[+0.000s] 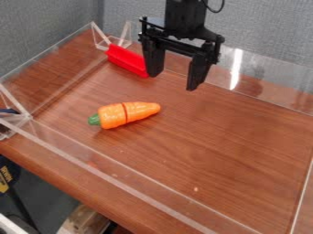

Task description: Remove the red object from the blue plate and put it on the table

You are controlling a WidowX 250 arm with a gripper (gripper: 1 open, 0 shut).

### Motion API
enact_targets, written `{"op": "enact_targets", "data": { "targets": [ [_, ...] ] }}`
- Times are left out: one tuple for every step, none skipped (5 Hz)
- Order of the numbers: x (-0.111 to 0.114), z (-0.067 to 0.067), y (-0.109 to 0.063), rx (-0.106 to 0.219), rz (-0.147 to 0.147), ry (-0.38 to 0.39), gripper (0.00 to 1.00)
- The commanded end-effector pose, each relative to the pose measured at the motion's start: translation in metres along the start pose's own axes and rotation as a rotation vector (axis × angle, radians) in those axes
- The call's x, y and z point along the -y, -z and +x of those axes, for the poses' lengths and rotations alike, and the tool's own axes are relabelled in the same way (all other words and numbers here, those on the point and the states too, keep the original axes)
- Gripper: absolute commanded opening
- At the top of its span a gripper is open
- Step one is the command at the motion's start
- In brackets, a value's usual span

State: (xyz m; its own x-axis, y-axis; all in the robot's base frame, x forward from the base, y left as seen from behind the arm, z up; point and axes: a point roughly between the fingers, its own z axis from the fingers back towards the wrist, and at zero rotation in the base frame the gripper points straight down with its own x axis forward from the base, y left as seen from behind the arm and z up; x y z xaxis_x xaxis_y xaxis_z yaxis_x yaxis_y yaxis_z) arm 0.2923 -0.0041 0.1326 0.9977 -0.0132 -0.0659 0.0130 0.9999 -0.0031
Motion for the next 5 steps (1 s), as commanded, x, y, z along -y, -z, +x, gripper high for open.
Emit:
{"op": "enact_targets", "data": {
  "targets": [
    [-0.002,-0.003,0.011,-0.029,-0.003,-0.069,1.0],
    [-0.029,0.002,0.012,-0.016,-0.013,-0.194,1.0],
    [-0.069,0.007,-0.009,0.007,-0.024,-0.285,1.0],
    [-0.101,0.018,-0.021,0.032,-0.04,-0.348,1.0],
    [-0.11,0.041,-0.01,0.049,-0.065,-0.444,1.0]
  ]
}}
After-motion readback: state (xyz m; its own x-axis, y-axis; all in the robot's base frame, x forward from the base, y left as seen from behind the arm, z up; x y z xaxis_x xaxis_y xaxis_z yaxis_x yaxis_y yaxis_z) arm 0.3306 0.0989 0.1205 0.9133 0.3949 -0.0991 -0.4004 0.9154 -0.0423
